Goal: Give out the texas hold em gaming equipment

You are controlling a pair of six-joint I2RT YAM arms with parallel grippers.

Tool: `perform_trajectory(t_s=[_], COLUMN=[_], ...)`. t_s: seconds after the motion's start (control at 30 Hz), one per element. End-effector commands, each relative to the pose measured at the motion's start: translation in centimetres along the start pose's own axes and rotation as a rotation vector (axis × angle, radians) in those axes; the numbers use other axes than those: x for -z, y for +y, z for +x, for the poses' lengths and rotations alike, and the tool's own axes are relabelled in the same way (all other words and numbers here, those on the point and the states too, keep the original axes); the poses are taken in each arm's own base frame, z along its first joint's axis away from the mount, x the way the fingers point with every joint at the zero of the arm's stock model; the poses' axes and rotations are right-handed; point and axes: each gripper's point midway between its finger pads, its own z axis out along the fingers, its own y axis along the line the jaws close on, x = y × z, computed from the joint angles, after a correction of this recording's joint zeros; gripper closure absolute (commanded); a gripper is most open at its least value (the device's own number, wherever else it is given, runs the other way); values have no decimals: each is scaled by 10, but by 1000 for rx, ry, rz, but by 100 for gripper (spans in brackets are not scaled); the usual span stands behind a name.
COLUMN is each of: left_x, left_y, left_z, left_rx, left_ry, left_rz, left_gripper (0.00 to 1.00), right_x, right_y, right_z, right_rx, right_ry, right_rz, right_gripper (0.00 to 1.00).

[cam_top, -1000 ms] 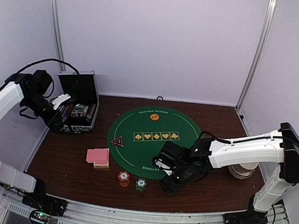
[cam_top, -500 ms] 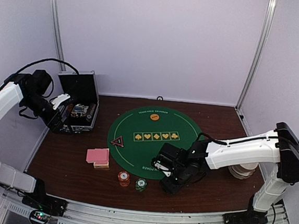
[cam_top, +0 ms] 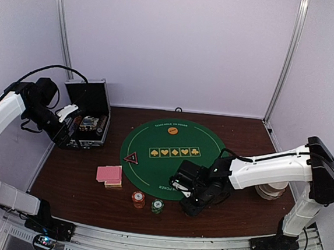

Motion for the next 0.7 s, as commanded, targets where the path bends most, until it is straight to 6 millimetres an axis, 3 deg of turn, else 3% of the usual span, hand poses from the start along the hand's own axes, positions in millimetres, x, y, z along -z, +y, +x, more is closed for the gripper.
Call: perform_trajectory(t_s=[0.0,0.23,0.47,0.67], left_x=[9,12,14,16], left_y=[-4,-4,-5,-5], left_z=[-6,-8,-9,-9], left_rx=[-27,-29,-32,-34], left_ry=[-29,-35,-38,-38], left_rz=[-9,-12,-15,-19], left_gripper=[2,2,2,2], right_x=[-2,20,60,77], right_y=[-7,-12,-40,-83], right_z=[2,-11,-49,-104], right_rx=[-1,-9,-65,-150], right_ry=[5,-34,-134,-228], right_rz=[23,22,73,136], right_gripper=[65,91,97,98])
